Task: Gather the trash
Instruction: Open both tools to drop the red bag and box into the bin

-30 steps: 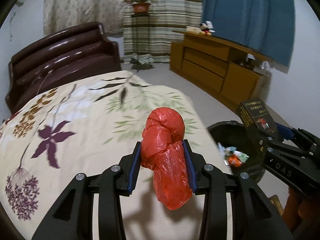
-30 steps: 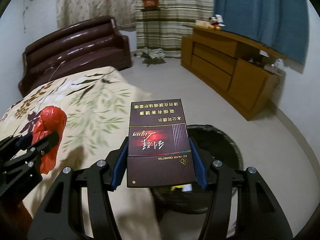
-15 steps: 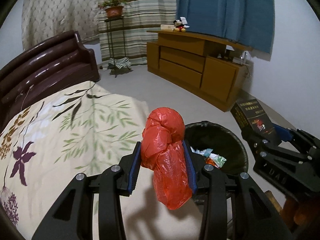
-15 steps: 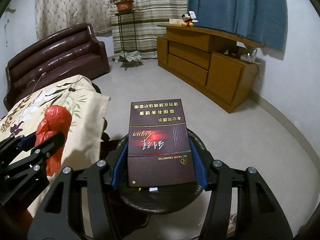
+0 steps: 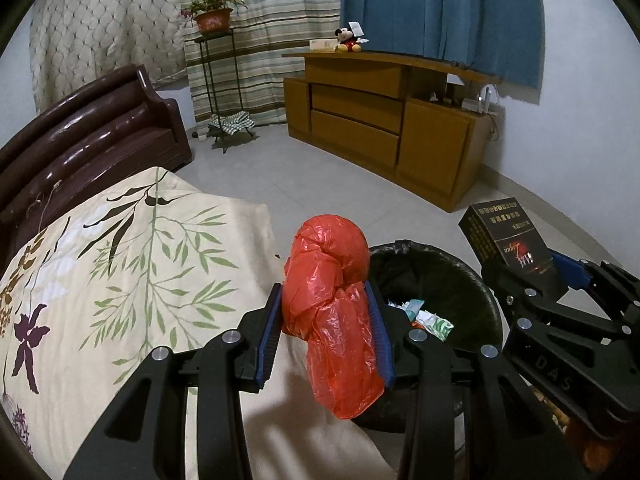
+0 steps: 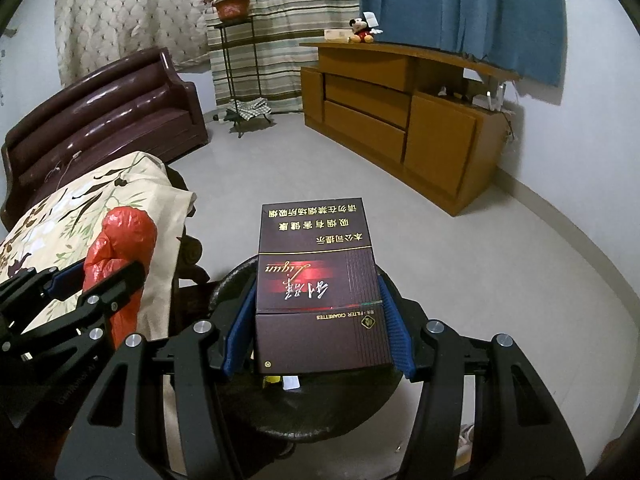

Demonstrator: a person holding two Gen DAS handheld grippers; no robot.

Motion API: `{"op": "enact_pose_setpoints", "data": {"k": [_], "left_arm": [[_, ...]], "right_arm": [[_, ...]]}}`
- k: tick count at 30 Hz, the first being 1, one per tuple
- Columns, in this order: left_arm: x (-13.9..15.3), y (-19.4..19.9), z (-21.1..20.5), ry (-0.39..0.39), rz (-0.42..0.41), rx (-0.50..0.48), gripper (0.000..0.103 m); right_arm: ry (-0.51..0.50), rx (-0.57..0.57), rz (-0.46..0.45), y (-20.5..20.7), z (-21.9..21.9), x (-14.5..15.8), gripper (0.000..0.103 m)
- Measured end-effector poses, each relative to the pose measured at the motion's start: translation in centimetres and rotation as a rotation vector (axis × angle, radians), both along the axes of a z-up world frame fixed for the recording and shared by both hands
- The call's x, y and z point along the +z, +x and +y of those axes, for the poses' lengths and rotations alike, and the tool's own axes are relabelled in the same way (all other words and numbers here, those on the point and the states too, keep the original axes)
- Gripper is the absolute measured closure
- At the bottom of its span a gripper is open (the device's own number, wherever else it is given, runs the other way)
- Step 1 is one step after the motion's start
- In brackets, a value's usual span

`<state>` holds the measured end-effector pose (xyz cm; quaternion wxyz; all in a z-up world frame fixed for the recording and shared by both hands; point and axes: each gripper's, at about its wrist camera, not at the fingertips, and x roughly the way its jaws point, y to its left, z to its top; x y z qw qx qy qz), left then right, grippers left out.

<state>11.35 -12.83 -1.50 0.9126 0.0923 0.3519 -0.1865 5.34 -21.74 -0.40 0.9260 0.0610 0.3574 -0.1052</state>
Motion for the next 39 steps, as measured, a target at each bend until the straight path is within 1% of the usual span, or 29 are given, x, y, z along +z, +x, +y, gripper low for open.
{"op": "enact_pose_setpoints", "data": {"k": [12,15,17,18,19,21,23,26,34,39], "left_arm": [[-0.4,0.8,-1.4,0.017,0.013,-0.009,0.063],[-0.7,1.1,-1.8,0.028,0.024,-0.011,0.059],[-0.7,1.3,-1.9,0.028,0.029,-0.010,0.049],[-0.6,1.3,-1.9,0.026,0.029,-0.009,0.047],[-0.7,1.3,-1.9,0.027,0.026,-0.008,0.045],[-0.7,1.3,-1.9,0.028,0.024,-0.004,0.043],[-0.8,1.3,-1.9,0.030,0.025,-0.003,0.039],[-0.8,1.2,-1.8,0.027,0.021,-0.003,0.038],[-0.7,1.0,-1.4,0.011,0.018,-0.001,0.035],[-0.4,0.6,-1.1,0.002,0.012,0.001,0.034]], "right_arm": [[0.016,-0.026,0.013,1.0,-1.0,-1.0,0.047],[0.026,-0.030,0.021,1.4,-1.5,-1.3,0.047],[0.039,-0.032,0.026,1.6,-1.7,-1.5,0.044],[0.044,-0.037,0.026,1.6,-1.8,-1.5,0.041],[0.046,-0.040,0.025,1.6,-1.9,-1.6,0.041],[0.048,-0.045,0.024,1.5,-1.9,-1.6,0.041],[0.047,-0.049,0.023,1.5,-2.0,-1.6,0.041],[0.041,-0.057,0.019,1.3,-1.9,-1.4,0.041],[0.022,-0.102,0.007,0.5,-2.0,-1.0,0.028],[0.020,-0.118,0.008,0.0,-1.9,-0.9,0.027]]}}
